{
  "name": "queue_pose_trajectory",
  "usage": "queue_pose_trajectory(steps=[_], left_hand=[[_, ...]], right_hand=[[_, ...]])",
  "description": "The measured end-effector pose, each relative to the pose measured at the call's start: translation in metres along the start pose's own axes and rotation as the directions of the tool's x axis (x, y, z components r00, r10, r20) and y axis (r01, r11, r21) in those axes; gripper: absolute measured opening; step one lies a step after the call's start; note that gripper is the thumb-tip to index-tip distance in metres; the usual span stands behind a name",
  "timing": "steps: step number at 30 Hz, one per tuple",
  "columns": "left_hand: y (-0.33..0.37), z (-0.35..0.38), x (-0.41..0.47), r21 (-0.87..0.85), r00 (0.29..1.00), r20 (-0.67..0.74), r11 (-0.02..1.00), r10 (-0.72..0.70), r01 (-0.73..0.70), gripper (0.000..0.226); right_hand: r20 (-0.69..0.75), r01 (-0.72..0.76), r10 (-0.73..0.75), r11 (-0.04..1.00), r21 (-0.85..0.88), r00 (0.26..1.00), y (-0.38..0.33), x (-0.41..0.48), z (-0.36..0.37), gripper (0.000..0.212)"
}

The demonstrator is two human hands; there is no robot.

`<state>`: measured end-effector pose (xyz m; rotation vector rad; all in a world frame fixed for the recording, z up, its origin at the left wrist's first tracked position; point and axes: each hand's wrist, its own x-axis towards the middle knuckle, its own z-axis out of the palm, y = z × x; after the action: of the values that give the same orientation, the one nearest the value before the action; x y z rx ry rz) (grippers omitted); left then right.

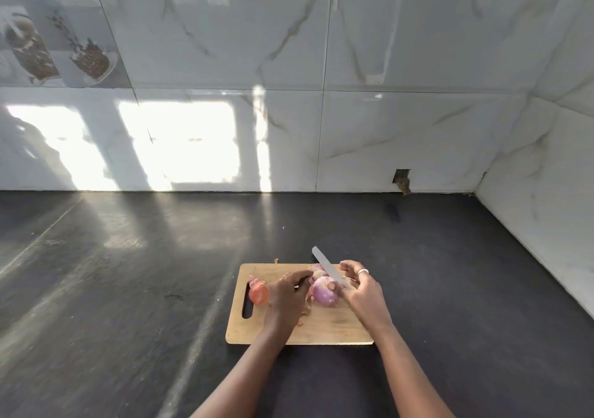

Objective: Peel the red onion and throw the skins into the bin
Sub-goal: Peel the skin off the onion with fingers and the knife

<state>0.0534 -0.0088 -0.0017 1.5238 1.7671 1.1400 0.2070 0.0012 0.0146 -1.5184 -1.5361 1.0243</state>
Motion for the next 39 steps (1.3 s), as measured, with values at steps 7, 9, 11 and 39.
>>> queue_pose_trajectory(steps=[7,9,11,39], left_hand=[[0.012,0.001,0.005,0.284,0.948,0.314,0.948,0.049,-0.143,0.074],[0.016,0.005,0.007,0.389,0.927,0.374,0.904,0.021,-0.177,0.079],[0.02,0.008,0.007,0.442,0.923,0.384,0.88,-0.008,-0.177,0.075],[0.016,-0.012,0.015,0.185,0.999,-0.036,0.983,0.024,-0.017,0.062]], right_hand=[[0.152,-0.056,0.145,0.875,-0.48,0.978,0.004,0.008,-0.019,0.054],[0.135,-0.055,0.155,0.829,-0.557,0.979,0.007,0.008,-0.015,0.039],[0.09,-0.083,0.157,0.832,-0.548,0.983,0.01,0.008,-0.013,0.023],[-0.083,-0.135,0.119,0.965,-0.225,0.989,-0.007,-0.023,0.066,0.017]])
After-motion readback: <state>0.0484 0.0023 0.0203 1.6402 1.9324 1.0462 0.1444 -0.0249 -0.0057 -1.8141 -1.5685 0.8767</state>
